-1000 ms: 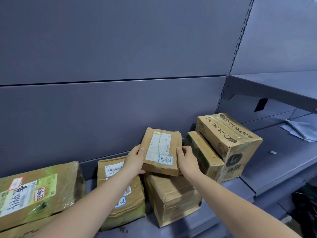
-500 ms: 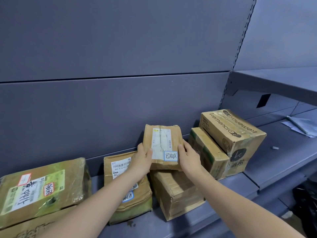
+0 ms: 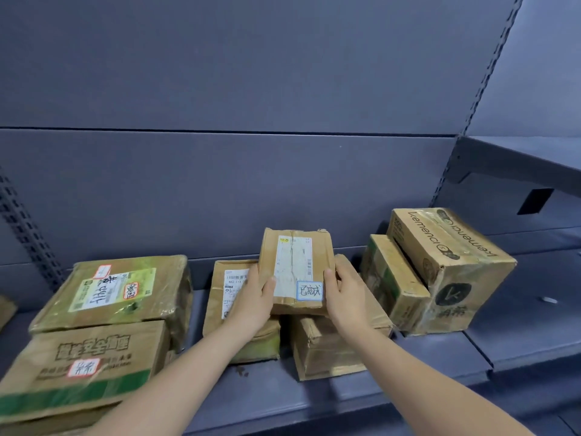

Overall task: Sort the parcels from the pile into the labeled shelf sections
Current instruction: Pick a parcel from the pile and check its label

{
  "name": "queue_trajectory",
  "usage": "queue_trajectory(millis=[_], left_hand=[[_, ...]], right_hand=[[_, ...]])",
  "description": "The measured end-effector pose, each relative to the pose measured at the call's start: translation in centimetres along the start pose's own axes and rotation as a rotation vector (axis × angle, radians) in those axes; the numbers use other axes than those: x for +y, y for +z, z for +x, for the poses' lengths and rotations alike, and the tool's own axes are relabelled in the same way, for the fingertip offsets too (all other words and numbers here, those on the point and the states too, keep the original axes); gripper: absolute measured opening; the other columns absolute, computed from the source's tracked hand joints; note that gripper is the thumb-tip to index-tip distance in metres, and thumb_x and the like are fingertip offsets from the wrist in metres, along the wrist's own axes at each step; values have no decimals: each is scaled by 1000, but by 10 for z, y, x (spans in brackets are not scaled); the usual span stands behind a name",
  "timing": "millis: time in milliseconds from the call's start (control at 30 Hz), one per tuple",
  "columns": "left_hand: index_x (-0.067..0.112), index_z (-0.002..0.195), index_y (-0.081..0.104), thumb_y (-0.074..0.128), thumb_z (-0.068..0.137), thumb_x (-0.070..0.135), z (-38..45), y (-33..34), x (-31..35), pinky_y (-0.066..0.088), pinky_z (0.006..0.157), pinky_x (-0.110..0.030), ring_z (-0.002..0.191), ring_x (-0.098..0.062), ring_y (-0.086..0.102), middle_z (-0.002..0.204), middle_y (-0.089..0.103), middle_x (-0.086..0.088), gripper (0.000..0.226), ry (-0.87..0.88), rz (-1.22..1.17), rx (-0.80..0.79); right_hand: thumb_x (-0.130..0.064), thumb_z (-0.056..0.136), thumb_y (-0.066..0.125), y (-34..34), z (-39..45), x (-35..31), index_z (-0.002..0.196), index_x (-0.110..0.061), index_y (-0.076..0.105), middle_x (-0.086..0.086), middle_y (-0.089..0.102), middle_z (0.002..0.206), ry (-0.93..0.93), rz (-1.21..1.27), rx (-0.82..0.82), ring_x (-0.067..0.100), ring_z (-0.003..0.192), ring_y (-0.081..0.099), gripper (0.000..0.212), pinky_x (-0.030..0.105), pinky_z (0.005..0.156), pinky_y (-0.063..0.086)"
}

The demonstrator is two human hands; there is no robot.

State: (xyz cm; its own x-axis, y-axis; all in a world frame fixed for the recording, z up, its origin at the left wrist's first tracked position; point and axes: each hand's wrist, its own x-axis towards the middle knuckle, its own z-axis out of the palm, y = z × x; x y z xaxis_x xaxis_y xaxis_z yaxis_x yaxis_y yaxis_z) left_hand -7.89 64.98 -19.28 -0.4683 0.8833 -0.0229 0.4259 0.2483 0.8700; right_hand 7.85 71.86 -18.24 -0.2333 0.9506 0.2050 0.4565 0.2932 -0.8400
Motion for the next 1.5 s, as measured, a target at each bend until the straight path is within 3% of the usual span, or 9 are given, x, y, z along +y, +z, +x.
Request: queue_trajectory(millis=[200,600,800,900,967,1033,1167,1367,1500], left_hand=[[26,147,22,35,101,40,-36,-14,-8,54,87,-48,103,-20,54,123,51,5,49,-92,13,112],[23,143,28,35,102,35,-101,-62,-13,53,88,-49,110,-25,56,130,54,2,44,-93,57,282],[23,142,29,36,101,38,-131,-88,-28,52,90,-45,111,-21,53,132,51,2,44,-110,46,344],[20,145,29,36,103,34,-146,-101,-36,39,94,-32,123,-21,48,138,49,1,46,-122,62,363],[19,145,29,36,102,35,-156,-111,-43,41,97,-36,125,-22,48,138,50,0,46,-132,59,370],[18,143,30,36,102,35,-165,-124,-50,43,98,-39,123,-23,49,137,50,-1,45,-143,52,382],[18,141,32,36,103,32,-187,-152,-63,41,89,-32,118,-22,51,137,51,-1,40,-168,47,390],[19,145,29,35,103,32,-228,-207,-92,42,93,-35,119,-20,50,140,49,2,45,-166,41,392],[20,139,31,33,103,32,-256,-249,-110,48,84,-36,102,-16,54,130,54,4,38,-177,47,394]], right_hand=[[-29,102,38,8,-19,-6,106,-22,61,-1,70,91,-50,54,-103,21,86,63,24,36,79,50],[-26,103,38,26,-62,-45,109,-31,57,-6,65,85,-178,131,-195,19,77,55,21,29,62,37],[-30,101,38,48,-87,-64,108,-24,60,-4,66,81,-179,135,-228,21,76,58,24,33,71,45],[-28,102,38,55,-103,-75,107,-30,58,-9,62,86,-180,157,-253,19,81,55,21,29,72,38],[-27,103,38,61,-114,-86,118,-29,58,-11,58,92,-185,158,-269,14,85,54,25,25,74,36],[-28,104,38,69,-126,-95,130,-25,56,-11,59,98,-210,144,-283,12,89,55,32,26,77,39],[-28,104,37,89,-151,-114,123,-18,57,-3,62,99,-244,133,-301,12,85,55,29,33,77,46],[-31,103,38,132,-198,-148,129,-26,55,-9,60,98,-249,132,-317,13,94,59,31,33,82,48],[-30,103,37,163,-233,-176,127,-28,55,-10,60,104,-232,149,-342,11,93,56,30,26,77,40]])
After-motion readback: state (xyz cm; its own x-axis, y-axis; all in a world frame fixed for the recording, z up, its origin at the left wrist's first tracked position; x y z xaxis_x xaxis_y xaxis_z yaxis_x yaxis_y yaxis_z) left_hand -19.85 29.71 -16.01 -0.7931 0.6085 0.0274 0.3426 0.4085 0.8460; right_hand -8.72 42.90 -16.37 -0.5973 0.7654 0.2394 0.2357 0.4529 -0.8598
